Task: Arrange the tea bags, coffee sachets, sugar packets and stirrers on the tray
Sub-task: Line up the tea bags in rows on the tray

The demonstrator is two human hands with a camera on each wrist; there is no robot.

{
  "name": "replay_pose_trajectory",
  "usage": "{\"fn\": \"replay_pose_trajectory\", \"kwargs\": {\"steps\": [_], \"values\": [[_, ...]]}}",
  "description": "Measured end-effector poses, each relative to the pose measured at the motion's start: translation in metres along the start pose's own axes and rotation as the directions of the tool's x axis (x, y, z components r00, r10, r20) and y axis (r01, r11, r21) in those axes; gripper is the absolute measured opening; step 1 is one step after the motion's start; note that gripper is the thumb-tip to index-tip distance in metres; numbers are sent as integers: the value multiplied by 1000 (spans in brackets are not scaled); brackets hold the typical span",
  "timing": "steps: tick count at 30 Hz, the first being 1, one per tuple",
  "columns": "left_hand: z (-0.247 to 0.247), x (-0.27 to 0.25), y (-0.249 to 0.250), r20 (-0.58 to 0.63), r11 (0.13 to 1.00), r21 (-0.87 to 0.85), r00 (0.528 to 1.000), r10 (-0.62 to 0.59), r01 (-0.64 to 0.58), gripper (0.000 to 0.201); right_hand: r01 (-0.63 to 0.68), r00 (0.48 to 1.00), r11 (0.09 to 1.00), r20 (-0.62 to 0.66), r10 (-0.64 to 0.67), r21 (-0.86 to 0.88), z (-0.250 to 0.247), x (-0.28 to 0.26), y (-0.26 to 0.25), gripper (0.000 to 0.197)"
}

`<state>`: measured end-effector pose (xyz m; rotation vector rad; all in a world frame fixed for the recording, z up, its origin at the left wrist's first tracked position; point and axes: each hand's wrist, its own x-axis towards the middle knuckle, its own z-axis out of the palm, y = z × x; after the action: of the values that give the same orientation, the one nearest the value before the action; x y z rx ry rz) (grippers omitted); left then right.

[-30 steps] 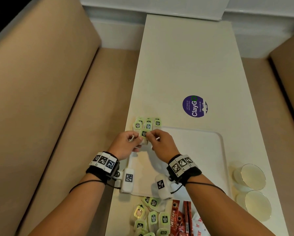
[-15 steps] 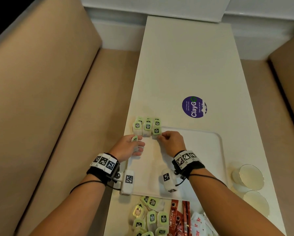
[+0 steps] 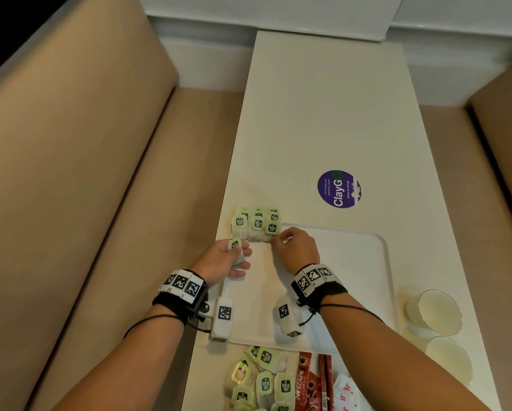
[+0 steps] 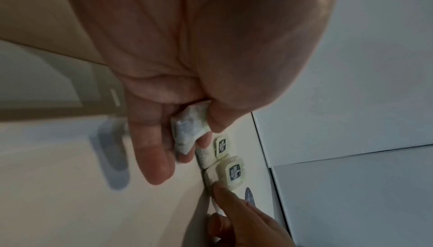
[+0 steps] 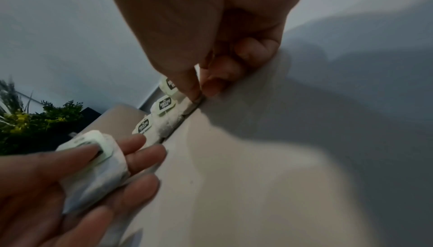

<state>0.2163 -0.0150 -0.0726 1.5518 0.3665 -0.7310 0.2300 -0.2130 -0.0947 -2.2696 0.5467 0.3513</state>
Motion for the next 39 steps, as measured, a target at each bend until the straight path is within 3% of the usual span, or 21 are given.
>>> {"fn": "replay_pose_trajectory", "kwargs": {"steps": [10, 17, 21, 25, 30, 36, 39], "values": [[6, 15, 12, 18, 998, 45, 999, 44, -45, 22, 7, 999, 997, -31, -9, -71, 0, 2, -3, 25], [4, 14, 12, 38, 999, 19, 999, 32, -33, 22, 18, 999, 1000, -39, -17, 22, -5, -3, -1, 35], [2, 6, 14, 88, 999, -34, 996, 32, -29, 27, 160, 984, 976, 55, -170, 148, 0, -16, 3, 25], [0, 1, 15, 128, 996, -73, 990, 66, -57, 26, 280, 913, 931, 237, -333, 233, 6, -31, 0, 22], [0, -3, 18, 154, 995, -75, 985, 83, -72, 27, 363, 874, 908, 262, -410, 209, 9, -37, -5, 13], [-9, -3, 19, 65, 993, -25, 991, 118, -117, 11, 324, 913, 911, 170, -372, 254, 14, -34, -7, 8], [-14, 0, 16, 10, 990, 57, 992, 128, -128, 10, 336, 907, 916, 185, -377, 220, 16, -32, -7, 12]]}}
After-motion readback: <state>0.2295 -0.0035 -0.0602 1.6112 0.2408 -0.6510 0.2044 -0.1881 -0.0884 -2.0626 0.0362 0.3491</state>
